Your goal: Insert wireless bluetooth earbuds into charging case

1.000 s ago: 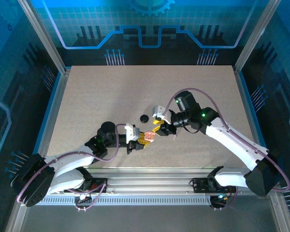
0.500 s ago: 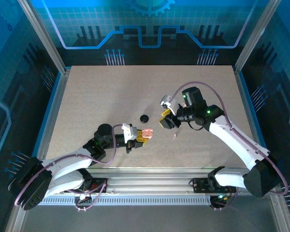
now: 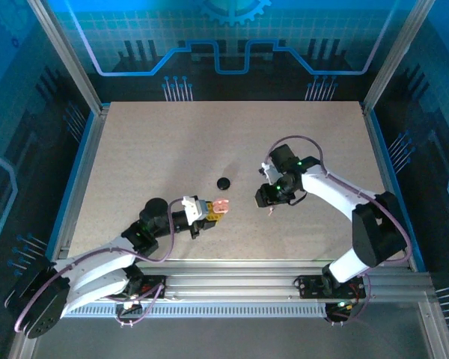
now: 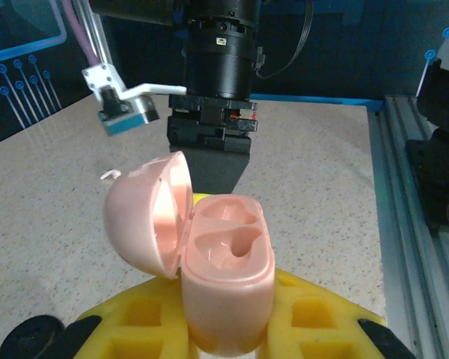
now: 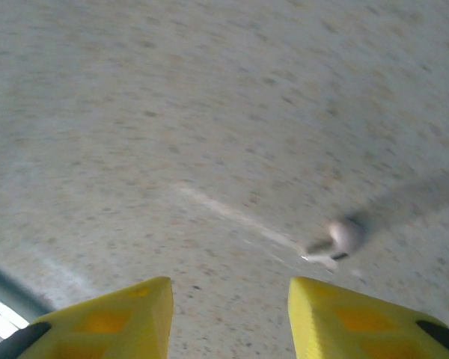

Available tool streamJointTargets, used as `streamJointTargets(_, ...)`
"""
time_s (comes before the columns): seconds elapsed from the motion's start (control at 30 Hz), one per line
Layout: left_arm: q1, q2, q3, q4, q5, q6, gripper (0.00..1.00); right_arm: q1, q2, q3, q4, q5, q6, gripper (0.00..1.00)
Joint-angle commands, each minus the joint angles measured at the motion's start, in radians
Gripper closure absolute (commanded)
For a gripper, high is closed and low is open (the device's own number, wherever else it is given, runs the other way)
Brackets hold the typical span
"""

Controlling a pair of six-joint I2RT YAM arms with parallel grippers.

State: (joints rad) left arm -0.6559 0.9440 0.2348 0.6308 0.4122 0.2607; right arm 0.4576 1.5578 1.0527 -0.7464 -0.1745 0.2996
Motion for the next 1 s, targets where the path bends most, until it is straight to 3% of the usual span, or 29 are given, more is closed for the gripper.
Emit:
streamJointTargets(0.0,-0.007,-0.030,-0.015,-0.054,-0.032,0.056,0.91,-0.010,0.030,0.040,-0.110,0.154,0.158,0.56)
streamJointTargets(0.3,-0.004,-0.055,-0.018,-0.088,-0.058,0.071,0.91,-0.012,0.103,0.038,-0.080,0.158,0.236,0.58)
streamJointTargets(0.97,-0.006,-0.075,-0.015,-0.099,-0.064,0.060,0.91,-0.019,0.213,0.047,-0.019,0.144,0.228,0.67)
